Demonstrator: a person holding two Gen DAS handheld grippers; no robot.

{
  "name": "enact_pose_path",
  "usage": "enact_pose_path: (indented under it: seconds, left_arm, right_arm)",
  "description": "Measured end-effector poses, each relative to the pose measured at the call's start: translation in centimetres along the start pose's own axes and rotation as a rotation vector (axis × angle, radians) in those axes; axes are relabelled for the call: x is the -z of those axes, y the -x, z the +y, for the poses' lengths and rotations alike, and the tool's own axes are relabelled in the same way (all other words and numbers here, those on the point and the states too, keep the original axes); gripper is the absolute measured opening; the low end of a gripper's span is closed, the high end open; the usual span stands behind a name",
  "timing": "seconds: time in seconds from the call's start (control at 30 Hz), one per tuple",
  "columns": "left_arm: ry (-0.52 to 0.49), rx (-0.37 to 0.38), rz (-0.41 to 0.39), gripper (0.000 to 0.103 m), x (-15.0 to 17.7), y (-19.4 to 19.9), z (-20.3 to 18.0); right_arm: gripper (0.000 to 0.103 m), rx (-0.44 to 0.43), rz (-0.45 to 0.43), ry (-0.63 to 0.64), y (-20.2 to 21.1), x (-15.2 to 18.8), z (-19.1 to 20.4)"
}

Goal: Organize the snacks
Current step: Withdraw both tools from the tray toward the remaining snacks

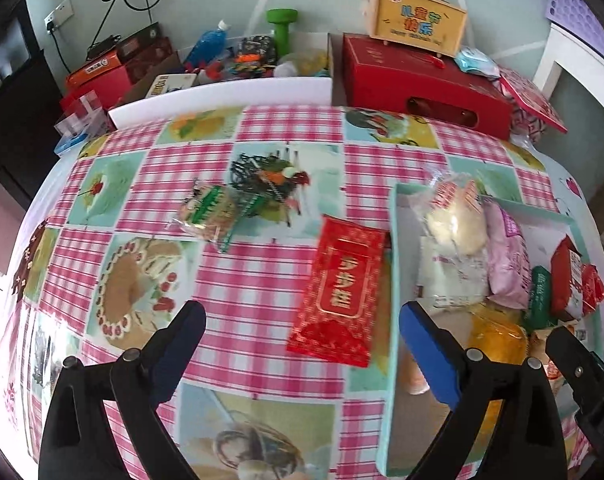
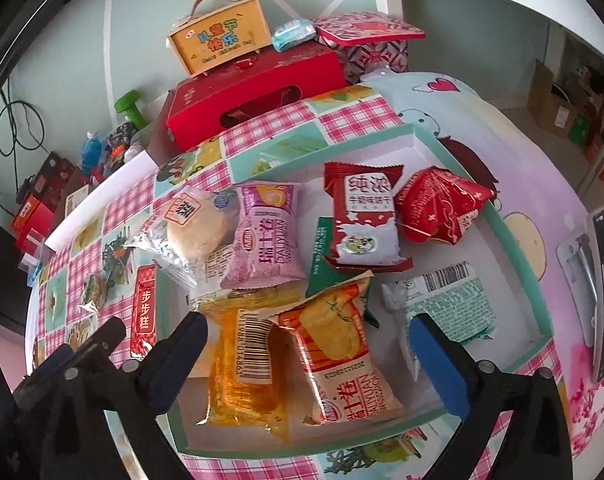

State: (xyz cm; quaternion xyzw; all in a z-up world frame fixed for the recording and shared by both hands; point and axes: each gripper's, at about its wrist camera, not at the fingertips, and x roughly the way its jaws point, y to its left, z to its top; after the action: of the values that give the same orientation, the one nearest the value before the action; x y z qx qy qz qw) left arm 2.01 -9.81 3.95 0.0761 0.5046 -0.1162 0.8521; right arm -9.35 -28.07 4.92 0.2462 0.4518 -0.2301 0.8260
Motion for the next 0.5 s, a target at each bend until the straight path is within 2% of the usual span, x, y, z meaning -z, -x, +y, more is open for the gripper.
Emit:
enact_pose_path:
  seconds: [0.1,0.27,0.5]
  left_arm:
    - [0.014,-0.006,-0.003,0.097,-0.2,0.0,0.8]
    - [0.082,0.024,-0.023,0.098,-0.7,0.6,2.4]
    - [0.094,-0.007,-0.112,0.098,-1.4,1.4,4.6]
  right_arm:
    - [0.103,-0.001,-0.004,0.025,0.1,0.1,0.8]
    - [0.103,-0.004,-0.013,0.062,0.5,0.3,2.4]
    - [0.103,-0.045,-0.050,0.127,1.8,0.6,5.2]
